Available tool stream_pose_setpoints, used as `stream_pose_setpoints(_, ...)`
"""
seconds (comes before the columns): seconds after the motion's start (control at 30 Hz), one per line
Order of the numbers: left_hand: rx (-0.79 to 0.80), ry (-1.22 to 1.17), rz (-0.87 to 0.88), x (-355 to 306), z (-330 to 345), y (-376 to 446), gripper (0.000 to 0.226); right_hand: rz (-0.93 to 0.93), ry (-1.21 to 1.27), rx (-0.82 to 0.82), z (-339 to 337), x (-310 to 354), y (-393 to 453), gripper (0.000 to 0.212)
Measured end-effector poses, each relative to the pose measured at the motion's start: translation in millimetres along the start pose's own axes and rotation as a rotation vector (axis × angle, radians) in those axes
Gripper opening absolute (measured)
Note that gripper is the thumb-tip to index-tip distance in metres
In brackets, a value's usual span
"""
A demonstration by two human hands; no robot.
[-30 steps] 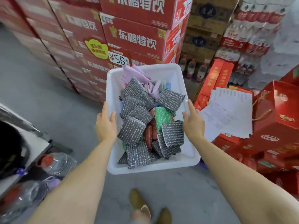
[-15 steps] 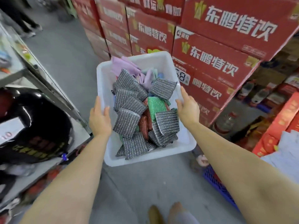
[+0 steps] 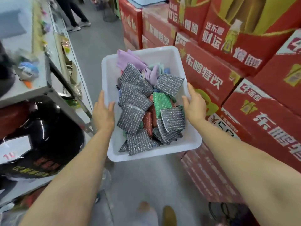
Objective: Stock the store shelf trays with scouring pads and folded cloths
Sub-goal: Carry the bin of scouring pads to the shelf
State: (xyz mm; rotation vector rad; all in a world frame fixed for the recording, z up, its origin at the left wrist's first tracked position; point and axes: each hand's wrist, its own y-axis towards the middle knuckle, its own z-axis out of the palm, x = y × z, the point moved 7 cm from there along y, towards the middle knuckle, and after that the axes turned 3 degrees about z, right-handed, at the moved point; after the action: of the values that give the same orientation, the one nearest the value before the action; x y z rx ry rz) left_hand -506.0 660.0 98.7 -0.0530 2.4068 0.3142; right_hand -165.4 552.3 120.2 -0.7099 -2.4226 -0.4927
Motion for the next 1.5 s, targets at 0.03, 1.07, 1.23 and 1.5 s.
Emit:
stream_pose_setpoints(0.03, -0.02, -0.004, -0.017, 1, 3, 16, 0.059, -0.023, -0.01, 0.0, 9, 8, 22, 0.054)
stream_pose_setpoints(1.07, -0.377, 0.073, -0.12, 20, 85, 664, 0.056, -0.319, 0.106, 0.114, 354, 348, 632, 0.05)
stream_pose_setpoints(1.23, -0.4, 0.087, -0.166, 50, 86, 775, 0.056, -0.355, 0.144, 0.117, 421, 418, 710, 0.05)
stream_pose_setpoints(1.5, -0.446, 0.085, -0.137, 73, 62, 948, 0.051, -0.399, 0.165, 0.169, 514, 549, 828, 0.051)
